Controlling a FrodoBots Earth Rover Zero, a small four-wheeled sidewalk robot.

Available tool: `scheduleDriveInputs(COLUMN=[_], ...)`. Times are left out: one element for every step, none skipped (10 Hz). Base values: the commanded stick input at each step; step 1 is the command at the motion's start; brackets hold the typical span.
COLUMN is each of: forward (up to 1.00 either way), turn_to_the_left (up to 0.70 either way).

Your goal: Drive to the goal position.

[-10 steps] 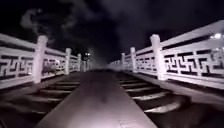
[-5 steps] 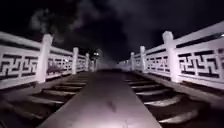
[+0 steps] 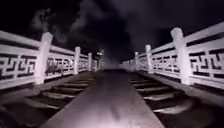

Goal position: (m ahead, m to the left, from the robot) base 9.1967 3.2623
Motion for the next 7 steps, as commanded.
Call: scheduleDriveInputs(forward=[0.43, 0.43, 0.38, 0.31, 0.43, 0.43, 0.43], turn_to_the_left=[0.00, 0.00, 0.00, 0.00, 0.00, 0.00, 0.00])
